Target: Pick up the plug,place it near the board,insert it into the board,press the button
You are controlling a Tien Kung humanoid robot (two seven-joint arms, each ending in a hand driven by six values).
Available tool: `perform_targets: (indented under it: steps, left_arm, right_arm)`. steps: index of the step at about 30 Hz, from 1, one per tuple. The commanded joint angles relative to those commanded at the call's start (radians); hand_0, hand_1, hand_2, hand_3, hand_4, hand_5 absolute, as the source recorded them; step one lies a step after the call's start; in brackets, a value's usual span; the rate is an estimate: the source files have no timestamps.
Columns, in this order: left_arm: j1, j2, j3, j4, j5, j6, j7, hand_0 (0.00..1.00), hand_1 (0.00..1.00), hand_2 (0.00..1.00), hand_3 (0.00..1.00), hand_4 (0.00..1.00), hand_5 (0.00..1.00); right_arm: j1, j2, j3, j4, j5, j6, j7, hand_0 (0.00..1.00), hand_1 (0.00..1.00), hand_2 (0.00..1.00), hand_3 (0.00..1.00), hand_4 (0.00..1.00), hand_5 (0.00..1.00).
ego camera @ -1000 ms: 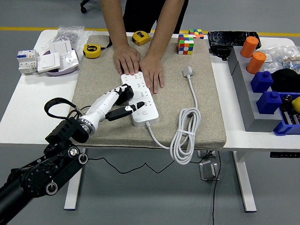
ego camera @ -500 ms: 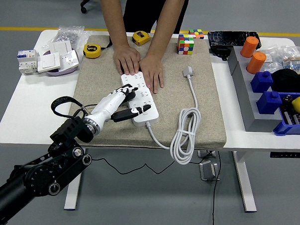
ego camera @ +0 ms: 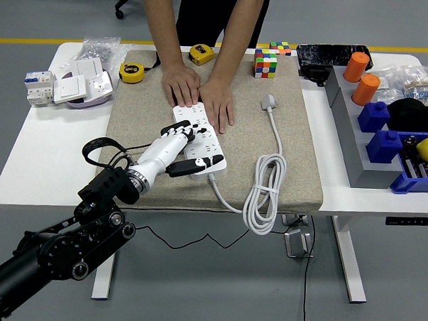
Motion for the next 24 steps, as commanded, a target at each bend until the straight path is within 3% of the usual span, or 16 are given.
perform_targets:
  steps: [6,9,14,17,24]
  left_arm:
    - [-0.004,0.003,0.005,-0.018,0.008,0.006,-0.006,0.998,0.998,0.979,0.944,0.998,0.998]
    - [-0.002,0.009,-0.006,-0.068,0.043,0.015,-0.004,0.998,0.998,0.969,0.939,0.998,0.998]
    - [0.005,0.034,-0.03,-0.147,0.164,0.032,0.031,0.998,0.998,0.961,0.917,0.998,0.998]
    - [0.004,0.046,-0.038,-0.159,0.225,0.044,0.049,0.998,0.998,0.961,0.917,0.998,0.998]
    - [0.006,0.079,-0.036,-0.118,0.359,-0.024,0.154,0.998,0.998,0.974,0.899,0.998,0.998]
  right_arm:
    - [-0.001,0.0,0.001,0.0,0.0,-0.001,-0.001,0.972,0.912,0.861,0.863,0.998,0.92]
    - [-0.001,0.0,0.003,0.0,-0.003,-0.001,-0.001,0.972,0.912,0.861,0.863,0.998,0.921]
    - [-0.001,-0.001,0.003,0.0,-0.004,-0.001,0.0,0.971,0.912,0.861,0.863,0.998,0.921]
    - [-0.002,-0.001,0.004,0.0,-0.004,0.0,0.0,0.971,0.912,0.861,0.863,0.998,0.921]
    - [-0.005,-0.001,0.007,0.0,-0.005,-0.001,-0.001,0.971,0.912,0.861,0.863,0.998,0.921]
